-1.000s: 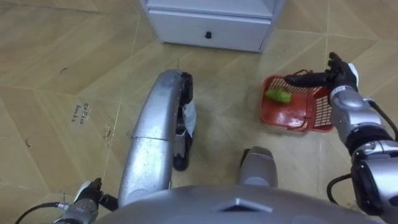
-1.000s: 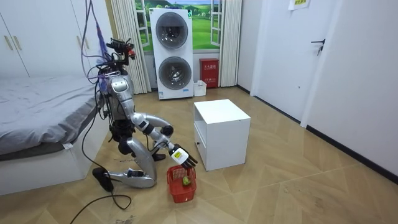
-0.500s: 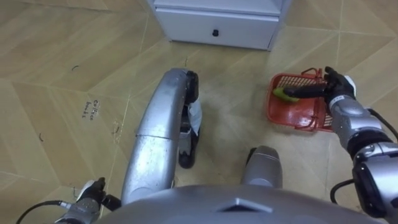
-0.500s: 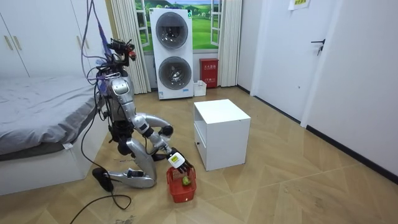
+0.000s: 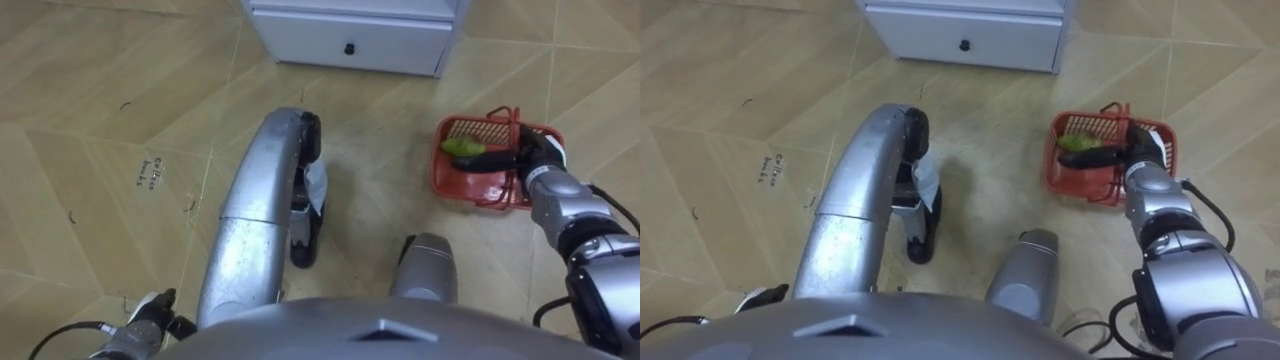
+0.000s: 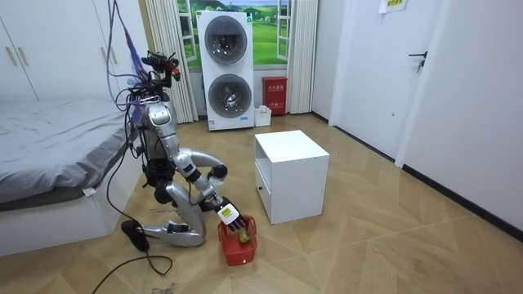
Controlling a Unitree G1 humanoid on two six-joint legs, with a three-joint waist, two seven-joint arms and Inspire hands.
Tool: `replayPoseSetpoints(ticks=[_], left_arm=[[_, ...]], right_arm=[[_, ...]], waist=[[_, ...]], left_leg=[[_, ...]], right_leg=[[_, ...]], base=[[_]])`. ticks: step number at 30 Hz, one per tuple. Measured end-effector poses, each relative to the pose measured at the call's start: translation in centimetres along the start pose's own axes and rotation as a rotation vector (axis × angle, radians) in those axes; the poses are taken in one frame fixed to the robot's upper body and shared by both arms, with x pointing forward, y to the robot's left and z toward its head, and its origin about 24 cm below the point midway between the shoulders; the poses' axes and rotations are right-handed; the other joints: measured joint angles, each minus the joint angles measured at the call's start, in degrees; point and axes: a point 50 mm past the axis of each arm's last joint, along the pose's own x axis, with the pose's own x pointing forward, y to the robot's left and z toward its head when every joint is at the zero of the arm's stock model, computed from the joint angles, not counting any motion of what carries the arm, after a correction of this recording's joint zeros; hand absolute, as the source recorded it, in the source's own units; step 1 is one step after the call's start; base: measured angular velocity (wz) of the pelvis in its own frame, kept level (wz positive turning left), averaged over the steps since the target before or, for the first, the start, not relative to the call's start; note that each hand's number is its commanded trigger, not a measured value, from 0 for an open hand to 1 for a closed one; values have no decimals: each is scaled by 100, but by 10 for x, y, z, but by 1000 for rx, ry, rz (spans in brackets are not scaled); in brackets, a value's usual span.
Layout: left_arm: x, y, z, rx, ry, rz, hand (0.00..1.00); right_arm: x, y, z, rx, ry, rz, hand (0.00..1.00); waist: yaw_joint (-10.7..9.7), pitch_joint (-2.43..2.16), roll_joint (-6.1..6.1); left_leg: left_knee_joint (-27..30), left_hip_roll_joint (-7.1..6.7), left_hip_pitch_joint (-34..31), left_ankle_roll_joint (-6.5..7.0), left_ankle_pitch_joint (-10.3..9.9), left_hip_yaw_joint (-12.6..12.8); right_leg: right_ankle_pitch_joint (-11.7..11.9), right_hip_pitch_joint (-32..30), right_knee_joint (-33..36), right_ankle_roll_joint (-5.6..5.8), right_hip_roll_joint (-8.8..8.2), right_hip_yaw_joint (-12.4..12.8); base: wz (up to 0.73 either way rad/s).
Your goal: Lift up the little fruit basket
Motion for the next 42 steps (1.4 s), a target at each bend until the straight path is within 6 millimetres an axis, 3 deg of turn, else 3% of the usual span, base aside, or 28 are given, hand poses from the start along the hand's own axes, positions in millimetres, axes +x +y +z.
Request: replayPoseSetpoints(ticks=[9, 29, 38, 40, 42], left_arm=[[0, -1, 1, 4, -4, -5, 0], [0, -2, 2, -32, -4, -11, 0], [0, -3, 8, -33, -38, -13, 0], [0, -2, 11, -35, -51, -13, 0], [0, -2, 13, -43, -58, -21, 0]], right_arm=[[-1, 0, -9, -6, 37, 0, 100], [-1, 6, -14, -7, 62, 29, 100], [-1, 4, -14, 3, 63, 27, 100], [-1, 6, -10, -5, 48, 39, 100], [0, 7, -4, -3, 34, 43, 100]], waist=[[8, -4, 43], [15, -3, 57], [42, 33, -25], [42, 37, -35], [32, 38, -44]], left_leg=[[-8, 79, -17, -30, 14, -17], [-12, 76, -31, -35, 17, -13], [7, 70, -53, -34, 17, -19], [65, 70, -96, -35, 17, -93], [100, -20, -98, -38, 18, -183]], right_leg=[[0, -50, 10, 1, 70, 0], [-1, -58, 9, 2, 62, 30], [-1, -50, 12, 2, 76, 61], [-3, -40, 13, 0, 150, 52], [-5, 13, 7, -4, 174, 53]], base=[[0], [0], [0], [-4], [-7]])
